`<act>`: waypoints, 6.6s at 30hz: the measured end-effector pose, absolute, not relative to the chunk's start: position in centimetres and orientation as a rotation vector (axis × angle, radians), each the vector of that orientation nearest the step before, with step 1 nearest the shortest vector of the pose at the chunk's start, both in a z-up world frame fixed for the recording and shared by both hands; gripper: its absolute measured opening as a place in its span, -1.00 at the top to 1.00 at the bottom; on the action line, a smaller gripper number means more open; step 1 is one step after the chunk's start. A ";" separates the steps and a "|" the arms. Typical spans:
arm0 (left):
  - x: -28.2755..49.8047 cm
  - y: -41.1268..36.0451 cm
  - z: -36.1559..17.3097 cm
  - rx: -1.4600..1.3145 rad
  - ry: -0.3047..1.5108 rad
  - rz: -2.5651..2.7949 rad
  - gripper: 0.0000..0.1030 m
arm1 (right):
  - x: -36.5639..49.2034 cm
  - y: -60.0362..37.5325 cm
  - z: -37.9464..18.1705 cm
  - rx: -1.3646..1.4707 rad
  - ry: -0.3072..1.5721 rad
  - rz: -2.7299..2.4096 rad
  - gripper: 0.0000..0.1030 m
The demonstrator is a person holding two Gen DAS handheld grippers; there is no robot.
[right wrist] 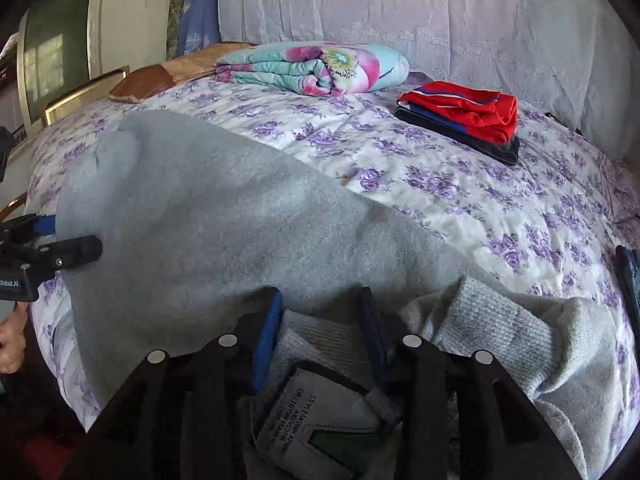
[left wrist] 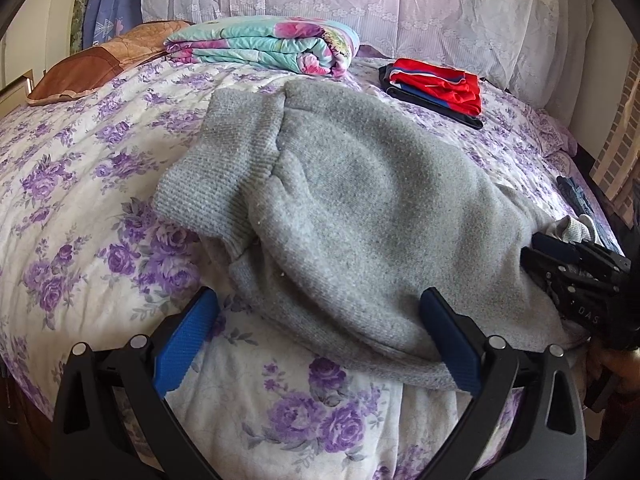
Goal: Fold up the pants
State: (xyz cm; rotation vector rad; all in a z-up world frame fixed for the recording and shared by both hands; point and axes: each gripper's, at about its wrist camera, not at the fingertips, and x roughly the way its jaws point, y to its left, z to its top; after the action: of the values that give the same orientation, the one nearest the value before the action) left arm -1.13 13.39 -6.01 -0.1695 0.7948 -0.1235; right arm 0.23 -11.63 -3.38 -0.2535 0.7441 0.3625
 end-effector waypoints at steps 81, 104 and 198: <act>-6.8 -22.3 -1.2 0.670 0.524 -0.446 0.41 | -1.9 -38.4 -6.1 0.375 0.722 0.160 -0.93; -0.6 -7.6 3.3 0.144 0.677 -0.378 -0.91 | -7.6 -31.5 2.5 0.254 0.422 0.349 -0.53; -2.7 -0.1 -6.9 -0.184 0.852 -0.510 -0.92 | -8.1 -27.9 -4.1 -0.003 0.614 0.285 -0.93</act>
State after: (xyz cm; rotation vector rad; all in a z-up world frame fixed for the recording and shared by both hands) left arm -2.67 -0.14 -6.95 -0.1838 0.8515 -0.5099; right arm -8.15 -27.95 -4.13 -0.0032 0.6135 0.2848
